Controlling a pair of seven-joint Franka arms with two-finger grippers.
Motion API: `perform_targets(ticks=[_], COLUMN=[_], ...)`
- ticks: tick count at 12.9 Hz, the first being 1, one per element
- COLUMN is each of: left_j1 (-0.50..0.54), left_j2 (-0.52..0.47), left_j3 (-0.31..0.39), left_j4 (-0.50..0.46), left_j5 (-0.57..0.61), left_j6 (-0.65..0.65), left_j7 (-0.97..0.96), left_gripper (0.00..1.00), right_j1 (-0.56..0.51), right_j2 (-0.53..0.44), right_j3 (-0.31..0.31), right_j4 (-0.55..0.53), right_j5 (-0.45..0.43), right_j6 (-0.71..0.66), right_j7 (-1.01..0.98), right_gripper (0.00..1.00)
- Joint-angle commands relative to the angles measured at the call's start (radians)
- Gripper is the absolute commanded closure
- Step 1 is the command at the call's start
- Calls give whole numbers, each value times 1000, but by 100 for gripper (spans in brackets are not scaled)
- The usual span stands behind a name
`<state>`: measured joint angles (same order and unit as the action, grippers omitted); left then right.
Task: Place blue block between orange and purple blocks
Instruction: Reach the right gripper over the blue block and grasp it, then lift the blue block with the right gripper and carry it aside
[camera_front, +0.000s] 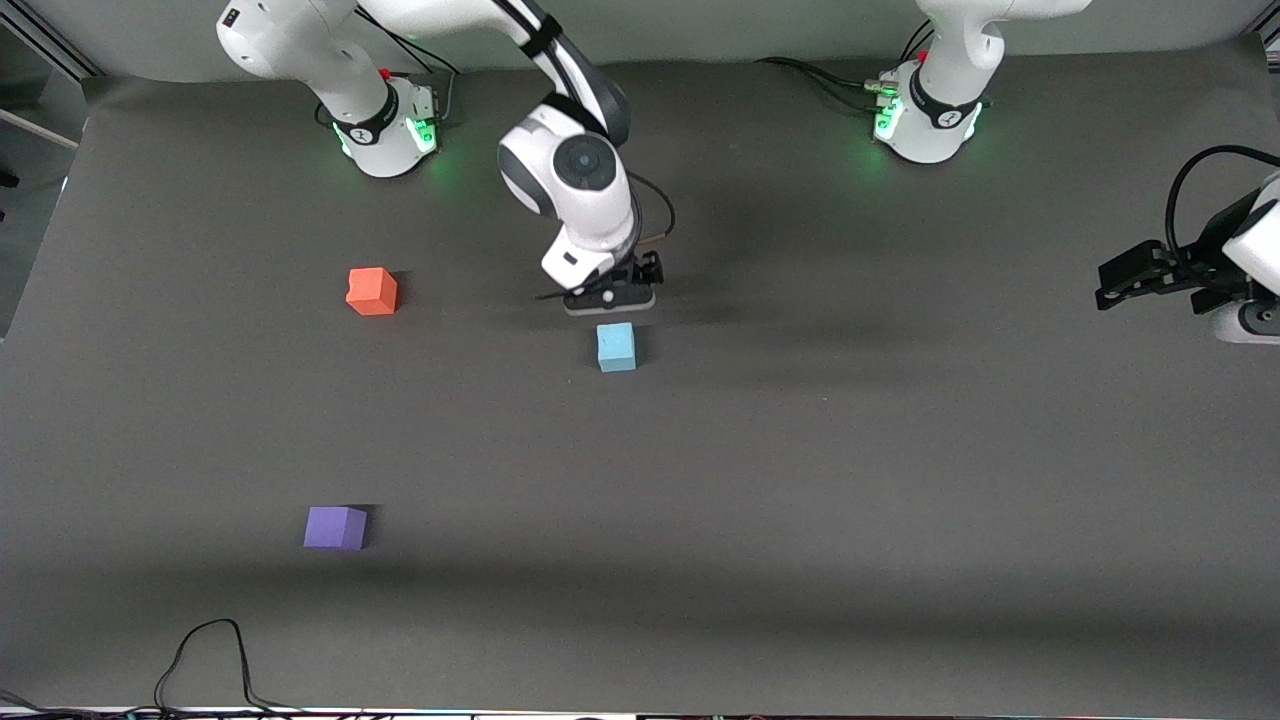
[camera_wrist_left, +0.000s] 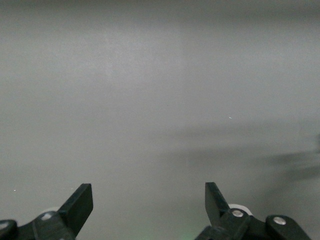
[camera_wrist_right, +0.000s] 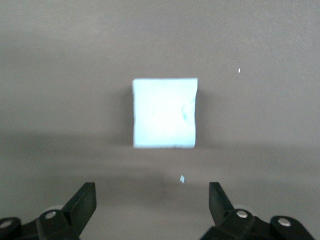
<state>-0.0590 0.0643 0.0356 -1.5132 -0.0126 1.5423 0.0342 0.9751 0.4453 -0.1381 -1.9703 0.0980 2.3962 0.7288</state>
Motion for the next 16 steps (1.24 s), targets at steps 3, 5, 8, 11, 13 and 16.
perform_targets(ticks=[3, 5, 8, 11, 13, 16], left_j1=[-2, -2, -2, -2, -2, -2], left_j2=[-67, -64, -64, -63, -63, -61], left_j3=[4, 6, 6, 7, 7, 12], left_j4=[-68, -65, -67, -67, -68, -67], left_j5=[8, 6, 8, 16, 19, 19], left_j6=[-4, -11, -16, -34, -37, -39], left_j7=[4, 9, 9, 26, 62, 64], left_gripper=[0, 0, 0, 0, 0, 0], right_j1=[-41, -42, -49, -49, -47, -67], right_j2=[119, 140, 167, 177, 182, 126], right_j3=[-8, -8, -8, -8, -8, -9], right_j4=[39, 65, 91, 94, 96, 96], right_j5=[5, 8, 8, 9, 72, 83], right_j6=[126, 126, 127, 127, 127, 92], right_j7=[-31, -28, -19, -9, -9, -32], right_gripper=[0, 0, 0, 16, 44, 51])
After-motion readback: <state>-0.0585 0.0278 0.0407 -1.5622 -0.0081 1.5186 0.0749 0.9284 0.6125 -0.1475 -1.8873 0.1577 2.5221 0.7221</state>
